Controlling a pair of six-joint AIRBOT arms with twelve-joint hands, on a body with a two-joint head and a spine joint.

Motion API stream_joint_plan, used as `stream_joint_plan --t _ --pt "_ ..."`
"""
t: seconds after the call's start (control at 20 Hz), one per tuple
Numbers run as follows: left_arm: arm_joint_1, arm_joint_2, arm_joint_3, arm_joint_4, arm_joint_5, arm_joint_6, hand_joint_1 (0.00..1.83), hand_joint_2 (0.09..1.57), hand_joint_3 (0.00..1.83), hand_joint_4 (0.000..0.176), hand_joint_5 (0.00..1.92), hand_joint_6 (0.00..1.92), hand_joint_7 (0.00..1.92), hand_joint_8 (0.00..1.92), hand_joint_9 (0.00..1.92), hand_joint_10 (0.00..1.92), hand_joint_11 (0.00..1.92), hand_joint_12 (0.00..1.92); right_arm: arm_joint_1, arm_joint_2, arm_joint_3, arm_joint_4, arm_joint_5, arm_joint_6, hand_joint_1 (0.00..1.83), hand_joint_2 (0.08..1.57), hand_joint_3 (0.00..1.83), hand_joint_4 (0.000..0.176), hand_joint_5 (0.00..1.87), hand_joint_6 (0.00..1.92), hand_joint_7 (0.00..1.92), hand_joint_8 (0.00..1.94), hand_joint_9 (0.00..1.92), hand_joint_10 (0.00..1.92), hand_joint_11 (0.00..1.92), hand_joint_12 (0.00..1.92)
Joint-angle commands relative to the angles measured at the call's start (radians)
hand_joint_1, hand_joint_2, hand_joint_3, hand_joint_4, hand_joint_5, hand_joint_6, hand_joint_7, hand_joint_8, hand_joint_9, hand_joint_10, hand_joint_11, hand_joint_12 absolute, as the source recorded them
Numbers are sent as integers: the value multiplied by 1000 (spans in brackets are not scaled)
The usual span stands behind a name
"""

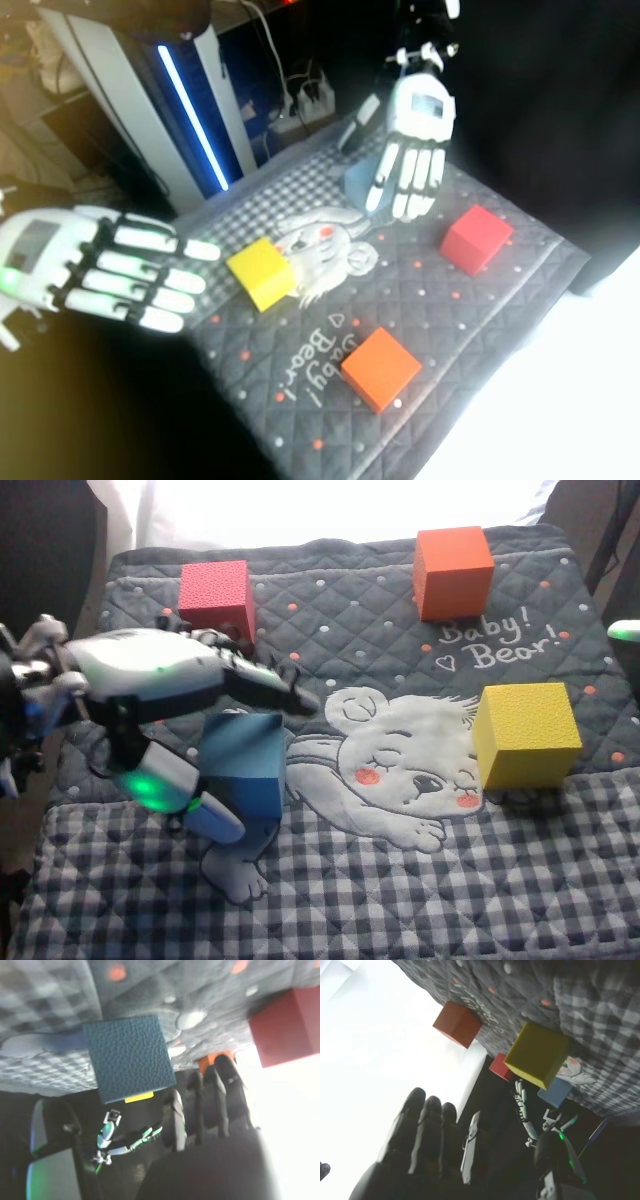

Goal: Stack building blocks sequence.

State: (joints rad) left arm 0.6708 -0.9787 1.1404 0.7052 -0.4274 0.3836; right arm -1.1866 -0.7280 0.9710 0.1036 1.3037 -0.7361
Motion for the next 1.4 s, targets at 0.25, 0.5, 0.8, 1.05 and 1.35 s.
stream_joint_plan --t 0.25,0.5,0.8,1.05,1.35 --pt "-40 -39 23 -57 -37 60 1258 1120 2 0 1006 629 952 1219 715 1127 522 1568 8 4 6 29 125 4 531 1174 2 173 319 5 140 0 128 0 0 348" --pt "-76 -6 29 -170 -101 125 1256 1155 2 0 942 759 909 1372 962 1238 869 1571 2 4 6 31 126 4 495 1185 1 176 323 3 144 2 123 1 0 295" --pt "-195 63 34 -227 -194 151 1383 1093 0 0 1103 477 990 1034 946 1309 761 1336 -3 0 8 38 128 4 509 1192 1 176 334 0 161 1 124 1 0 221" --pt "-327 9 146 -305 -104 218 1397 1037 3 0 1154 460 1195 582 1067 1134 784 1268 -4 -10 13 40 130 4 531 1193 0 176 349 4 162 2 125 4 17 216" --pt "-434 -104 283 -281 111 284 1403 1019 0 0 1125 626 1357 153 1127 973 888 936 -3 -21 21 39 129 4 551 1191 0 158 366 2 167 0 99 1 0 152"
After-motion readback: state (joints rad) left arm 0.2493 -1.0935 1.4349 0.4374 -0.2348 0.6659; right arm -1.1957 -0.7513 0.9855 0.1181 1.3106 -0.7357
